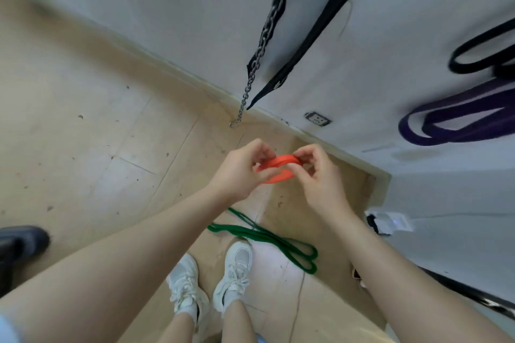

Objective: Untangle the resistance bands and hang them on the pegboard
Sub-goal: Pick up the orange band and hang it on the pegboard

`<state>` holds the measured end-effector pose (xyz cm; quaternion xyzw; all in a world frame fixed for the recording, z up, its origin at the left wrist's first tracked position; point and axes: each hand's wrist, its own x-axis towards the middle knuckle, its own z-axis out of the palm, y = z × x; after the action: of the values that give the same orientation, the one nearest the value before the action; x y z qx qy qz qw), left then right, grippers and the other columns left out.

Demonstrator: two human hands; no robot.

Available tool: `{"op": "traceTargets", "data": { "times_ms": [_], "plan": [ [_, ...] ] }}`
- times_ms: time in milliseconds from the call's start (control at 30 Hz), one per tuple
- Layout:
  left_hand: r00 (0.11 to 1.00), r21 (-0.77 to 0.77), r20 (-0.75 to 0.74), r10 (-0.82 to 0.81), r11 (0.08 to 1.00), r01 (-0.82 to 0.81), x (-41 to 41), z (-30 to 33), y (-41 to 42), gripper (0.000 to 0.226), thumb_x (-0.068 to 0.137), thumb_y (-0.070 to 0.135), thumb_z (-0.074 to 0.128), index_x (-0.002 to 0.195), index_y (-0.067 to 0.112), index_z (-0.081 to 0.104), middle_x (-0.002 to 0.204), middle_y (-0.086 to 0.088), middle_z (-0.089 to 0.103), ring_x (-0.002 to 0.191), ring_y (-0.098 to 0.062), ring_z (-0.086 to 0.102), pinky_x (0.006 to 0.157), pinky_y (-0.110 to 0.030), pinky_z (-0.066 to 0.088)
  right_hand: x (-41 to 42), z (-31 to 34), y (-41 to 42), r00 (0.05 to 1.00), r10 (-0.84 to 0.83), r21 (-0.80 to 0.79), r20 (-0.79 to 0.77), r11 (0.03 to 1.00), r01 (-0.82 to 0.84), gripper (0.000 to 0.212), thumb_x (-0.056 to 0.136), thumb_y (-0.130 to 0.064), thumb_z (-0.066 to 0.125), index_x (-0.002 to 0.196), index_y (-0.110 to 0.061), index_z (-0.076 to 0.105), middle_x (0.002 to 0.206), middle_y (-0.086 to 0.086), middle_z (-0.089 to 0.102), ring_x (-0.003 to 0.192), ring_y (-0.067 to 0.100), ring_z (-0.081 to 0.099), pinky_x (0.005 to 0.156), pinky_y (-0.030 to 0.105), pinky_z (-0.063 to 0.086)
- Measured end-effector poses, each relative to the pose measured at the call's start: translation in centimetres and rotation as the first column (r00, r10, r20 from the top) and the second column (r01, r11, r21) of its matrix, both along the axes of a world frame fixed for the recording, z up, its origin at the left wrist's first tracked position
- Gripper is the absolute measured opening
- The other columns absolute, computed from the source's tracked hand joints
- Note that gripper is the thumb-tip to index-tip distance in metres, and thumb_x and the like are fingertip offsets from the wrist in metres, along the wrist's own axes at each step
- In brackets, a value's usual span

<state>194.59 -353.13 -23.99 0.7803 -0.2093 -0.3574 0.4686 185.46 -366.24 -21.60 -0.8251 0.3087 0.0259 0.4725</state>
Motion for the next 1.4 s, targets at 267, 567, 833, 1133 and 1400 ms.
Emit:
{"op": "traceTargets", "data": {
  "times_ms": [267, 567, 833, 1133, 1400],
  "plan": [
    [0.936, -0.182, 0.352, 0.02, 0.982, 0.048, -2.0, 20.9, 0.3, 0.015, 0.085, 0.006, 0.061, 0.1, 0.01, 0.06, 0.09, 0.001, 0.063, 0.083, -0.015, 0.059, 0.07, -0.004, 0.036, -2.0, 19.8, 1.2, 0.948, -0.153, -0.021, 0.28, 0.986, 0.166, 0.025, 0.087, -0.016, 0.063, 0.082, -0.035, 0.048, 0.085, -0.018, 0.058, 0.085, 0.005, 0.058, 0.072, 0.016, 0.042],
    [0.859, -0.413, 0.471, 0.203, 0.911, 0.01, -2.1, 35.4, -1.3, 0.019, 0.087, 0.004, 0.058, 0.099, 0.018, 0.062, 0.089, 0.006, 0.065, 0.083, -0.005, 0.061, 0.076, -0.015, 0.046, -1.7, 33.4, 0.5, 0.813, -0.156, -0.006, 0.56, 0.981, 0.192, 0.015, 0.088, -0.017, 0.062, 0.094, -0.024, 0.049, 0.082, -0.015, 0.057, 0.077, -0.008, 0.054, 0.069, 0.013, 0.043],
    [0.798, -0.498, 0.556, 0.233, 0.862, 0.096, -3.2, 41.9, -5.7, 0.019, 0.088, 0.005, 0.059, 0.102, 0.015, 0.066, 0.092, 0.004, 0.068, 0.086, -0.01, 0.065, 0.078, -0.018, 0.051, -3.9, 39.9, -2.8, 0.763, -0.101, -0.007, 0.638, 0.991, 0.137, 0.013, 0.089, -0.025, 0.06, 0.093, -0.032, 0.049, 0.091, 0.001, 0.064, 0.088, 0.017, 0.064, 0.08, 0.041, 0.056],
    [0.702, -0.553, 0.665, 0.255, 0.8, 0.233, -0.9, 48.6, -11.7, 0.02, 0.086, 0.004, 0.062, 0.103, 0.01, 0.07, 0.091, 0.003, 0.067, 0.083, -0.008, 0.065, 0.08, -0.019, 0.052, -2.7, 46.6, -8.6, 0.654, -0.092, -0.077, 0.751, 0.971, 0.225, 0.015, 0.091, -0.013, 0.058, 0.086, -0.024, 0.048, 0.081, -0.003, 0.062, 0.07, 0.011, 0.064, 0.063, 0.025, 0.054],
    [0.681, -0.484, 0.693, 0.236, 0.852, 0.198, 6.0, 51.4, -16.5, 0.013, 0.091, 0.011, 0.055, 0.1, 0.017, 0.061, 0.088, 0.014, 0.062, 0.083, 0.004, 0.058, 0.073, -0.004, 0.043, 4.1, 49.9, -12.3, 0.609, -0.055, -0.217, 0.791, 0.906, 0.363, 0.002, 0.089, -0.007, 0.06, 0.091, -0.008, 0.059, 0.071, -0.018, 0.056, 0.064, -0.02, 0.054, 0.061, 0.0, 0.04]
  ]
}}
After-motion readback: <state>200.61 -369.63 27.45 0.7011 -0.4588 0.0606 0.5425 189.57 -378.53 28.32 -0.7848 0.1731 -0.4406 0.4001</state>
